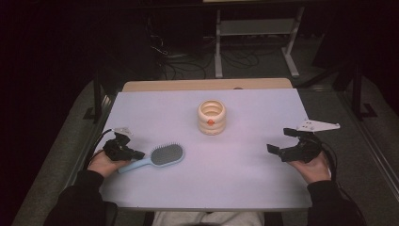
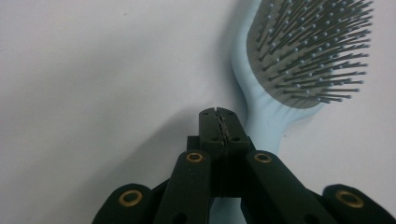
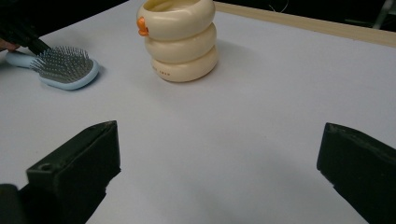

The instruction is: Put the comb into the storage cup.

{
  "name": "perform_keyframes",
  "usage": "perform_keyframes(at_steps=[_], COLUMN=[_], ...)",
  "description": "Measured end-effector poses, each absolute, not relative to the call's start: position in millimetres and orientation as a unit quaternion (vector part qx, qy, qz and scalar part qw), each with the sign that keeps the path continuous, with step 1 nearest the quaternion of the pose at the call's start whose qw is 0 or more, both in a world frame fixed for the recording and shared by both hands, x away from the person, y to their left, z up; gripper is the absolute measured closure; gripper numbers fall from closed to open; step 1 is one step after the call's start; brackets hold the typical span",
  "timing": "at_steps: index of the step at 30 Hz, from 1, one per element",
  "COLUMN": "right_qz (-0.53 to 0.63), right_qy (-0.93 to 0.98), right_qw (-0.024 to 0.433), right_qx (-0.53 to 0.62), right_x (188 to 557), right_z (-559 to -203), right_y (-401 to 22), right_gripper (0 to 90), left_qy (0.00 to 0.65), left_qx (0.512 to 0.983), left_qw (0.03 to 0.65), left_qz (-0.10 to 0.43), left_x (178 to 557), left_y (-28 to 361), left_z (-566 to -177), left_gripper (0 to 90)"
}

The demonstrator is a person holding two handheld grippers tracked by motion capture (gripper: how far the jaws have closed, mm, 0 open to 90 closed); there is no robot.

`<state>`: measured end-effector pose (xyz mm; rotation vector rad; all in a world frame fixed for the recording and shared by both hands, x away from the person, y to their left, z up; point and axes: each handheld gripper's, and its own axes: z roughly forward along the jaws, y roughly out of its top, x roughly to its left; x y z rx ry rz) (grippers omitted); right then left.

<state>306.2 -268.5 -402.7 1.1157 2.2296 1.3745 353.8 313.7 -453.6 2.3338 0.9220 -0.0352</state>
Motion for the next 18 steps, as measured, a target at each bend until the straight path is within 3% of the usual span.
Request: perform_keyframes(at_steps=[18], right_qz=[0.479], right_qy=[0.773], right_qw=[0.148], right_qx=[0.389], right_x=[305.5], right_z=[-402.2], right_y=[-268.9], right_gripper=[0.0], left_qy=[0.333], left_qx=[0.890], left_qw=[0.312], left_qz=[-0.021], left_x=[339.7], left_y=[309.6], left_z=[-450.6], left_gripper=[90.0])
